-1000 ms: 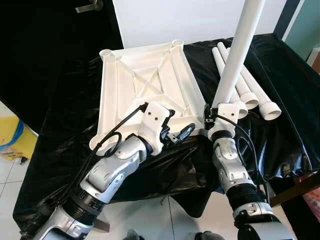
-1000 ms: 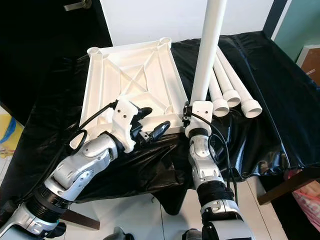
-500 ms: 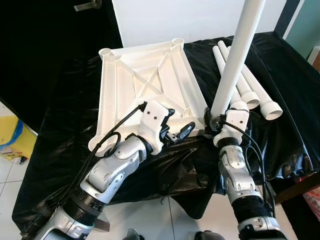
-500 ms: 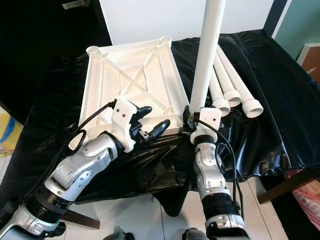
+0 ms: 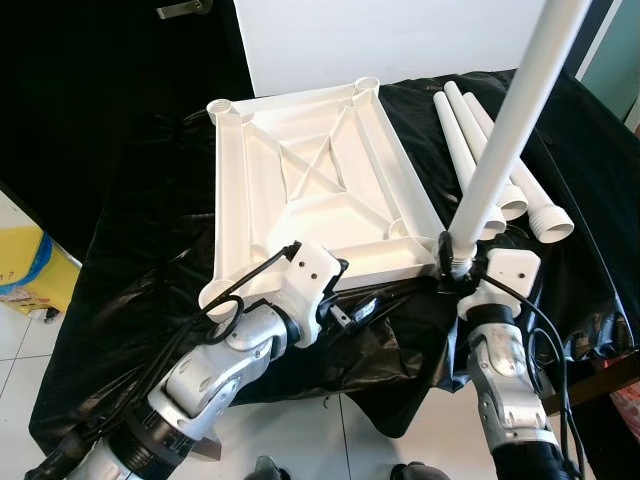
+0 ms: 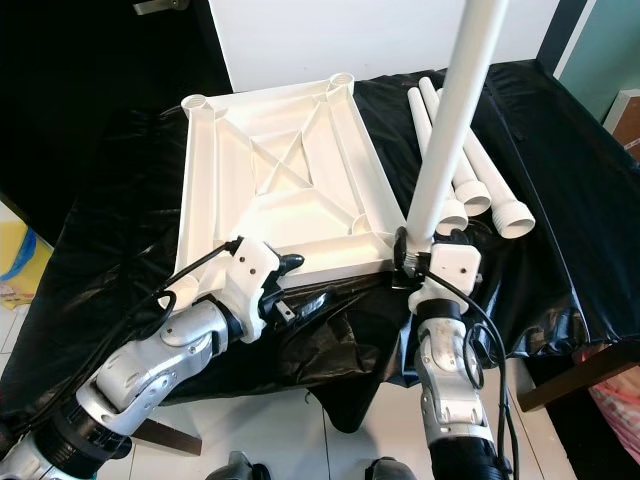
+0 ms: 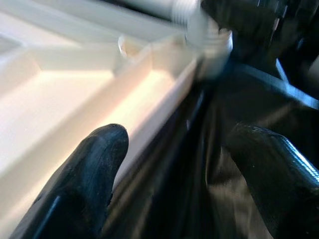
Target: Building children table
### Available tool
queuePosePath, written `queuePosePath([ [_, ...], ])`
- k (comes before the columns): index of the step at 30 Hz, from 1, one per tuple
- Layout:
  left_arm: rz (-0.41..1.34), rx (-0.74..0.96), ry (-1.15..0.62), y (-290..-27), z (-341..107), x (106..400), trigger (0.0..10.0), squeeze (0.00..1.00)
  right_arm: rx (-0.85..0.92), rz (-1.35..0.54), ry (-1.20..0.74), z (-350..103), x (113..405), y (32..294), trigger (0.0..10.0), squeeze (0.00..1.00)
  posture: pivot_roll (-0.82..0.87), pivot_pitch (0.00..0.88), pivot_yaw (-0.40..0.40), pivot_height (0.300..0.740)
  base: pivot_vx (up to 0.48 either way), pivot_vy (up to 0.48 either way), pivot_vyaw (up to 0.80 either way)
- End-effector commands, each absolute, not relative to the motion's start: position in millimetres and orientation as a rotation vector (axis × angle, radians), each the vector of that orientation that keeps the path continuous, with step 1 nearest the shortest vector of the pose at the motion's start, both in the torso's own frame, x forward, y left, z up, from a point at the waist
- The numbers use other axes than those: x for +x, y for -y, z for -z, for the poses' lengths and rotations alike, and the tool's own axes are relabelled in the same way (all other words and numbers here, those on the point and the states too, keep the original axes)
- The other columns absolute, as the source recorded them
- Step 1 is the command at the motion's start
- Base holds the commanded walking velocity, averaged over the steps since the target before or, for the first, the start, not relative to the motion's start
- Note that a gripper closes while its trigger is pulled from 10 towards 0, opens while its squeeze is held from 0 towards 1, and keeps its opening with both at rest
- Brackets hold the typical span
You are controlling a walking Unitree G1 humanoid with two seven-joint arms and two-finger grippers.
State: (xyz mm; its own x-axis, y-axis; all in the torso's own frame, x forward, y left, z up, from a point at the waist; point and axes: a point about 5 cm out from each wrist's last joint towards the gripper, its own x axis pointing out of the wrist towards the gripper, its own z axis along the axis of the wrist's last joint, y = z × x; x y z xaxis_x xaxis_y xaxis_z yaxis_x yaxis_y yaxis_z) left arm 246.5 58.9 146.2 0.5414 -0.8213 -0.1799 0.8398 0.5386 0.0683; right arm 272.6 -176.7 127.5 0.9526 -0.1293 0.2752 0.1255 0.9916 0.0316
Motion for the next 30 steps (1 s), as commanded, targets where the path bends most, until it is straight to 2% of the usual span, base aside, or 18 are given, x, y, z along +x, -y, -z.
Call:
queuePosePath([
  [1,1.216,0.175,-0.174,-53.4,-140.4,233.7,10.0,0.0,0.024,0.093,0.269,-124.5,269.7,176.7,10.0,0.0,-0.08,0.127,0.039,0.74,0.0,0.0,0.0],
  [6,1.21,0.158,-0.171,-51.2,-143.6,234.8,10.0,0.0,0.035,-0.01,0.256,-127.5,270.6,162.7,10.0,0.0,-0.08,0.128,0.036,0.74,0.0,0.0,0.0],
  [12,1.238,0.17,-0.207,-52.1,-140.8,229.8,10.0,0.0,0.016,-0.056,0.234,-122.7,262.0,163.0,10.0,0.0,-0.08,0.134,0.026,0.74,0.0,0.0,0.0],
  [22,1.253,0.201,-0.309,-56.3,-124.0,218.5,10.0,0.0,-0.073,-0.005,0.142,-103.8,239.9,189.2,10.0,0.0,-0.07,0.146,0.009,0.74,0.0,0.0,0.0],
  [30,1.204,0.22,-0.337,-58.3,-114.7,219.5,10.0,0.0,-0.114,0.058,0.13,-99.5,231.8,197.4,10.0,0.0,-0.08,0.152,0.015,0.74,0.0,0.0,0.0],
])
